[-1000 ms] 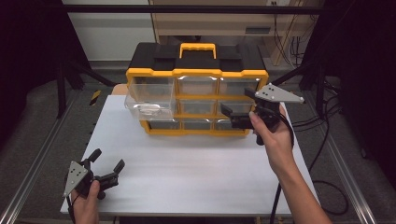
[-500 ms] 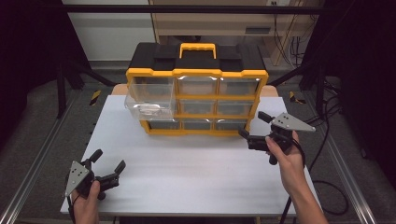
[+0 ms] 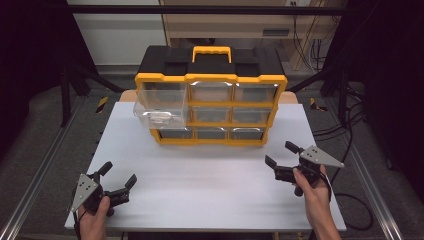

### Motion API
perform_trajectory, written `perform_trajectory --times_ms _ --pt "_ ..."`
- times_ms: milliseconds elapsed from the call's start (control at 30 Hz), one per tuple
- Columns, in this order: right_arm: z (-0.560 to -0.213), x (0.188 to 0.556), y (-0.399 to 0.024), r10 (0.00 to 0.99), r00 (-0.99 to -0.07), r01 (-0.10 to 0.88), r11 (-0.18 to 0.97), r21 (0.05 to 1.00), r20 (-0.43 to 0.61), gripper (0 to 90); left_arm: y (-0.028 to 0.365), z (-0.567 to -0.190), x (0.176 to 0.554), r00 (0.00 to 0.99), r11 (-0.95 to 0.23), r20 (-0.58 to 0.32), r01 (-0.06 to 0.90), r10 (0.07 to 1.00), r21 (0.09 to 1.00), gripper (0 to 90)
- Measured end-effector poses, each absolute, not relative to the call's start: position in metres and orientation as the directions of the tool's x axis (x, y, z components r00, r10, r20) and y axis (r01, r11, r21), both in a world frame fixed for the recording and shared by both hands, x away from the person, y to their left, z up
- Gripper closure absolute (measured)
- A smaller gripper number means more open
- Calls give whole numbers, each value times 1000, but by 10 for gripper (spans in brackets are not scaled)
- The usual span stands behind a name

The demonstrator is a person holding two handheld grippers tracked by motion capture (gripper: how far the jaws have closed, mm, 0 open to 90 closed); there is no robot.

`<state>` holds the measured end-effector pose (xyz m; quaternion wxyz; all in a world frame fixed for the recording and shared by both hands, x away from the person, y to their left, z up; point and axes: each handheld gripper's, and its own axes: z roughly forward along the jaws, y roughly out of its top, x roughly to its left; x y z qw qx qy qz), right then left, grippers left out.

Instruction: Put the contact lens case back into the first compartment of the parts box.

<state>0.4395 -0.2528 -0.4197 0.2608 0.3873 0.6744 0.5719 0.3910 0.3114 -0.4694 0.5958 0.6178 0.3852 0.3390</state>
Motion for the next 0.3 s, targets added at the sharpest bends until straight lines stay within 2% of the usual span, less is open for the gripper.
perform_trajectory --times_ms 300 --pt "-445 432 -254 837 -537 234 26 972 107 68 308 -469 389 484 25 -57 71 873 997 9"
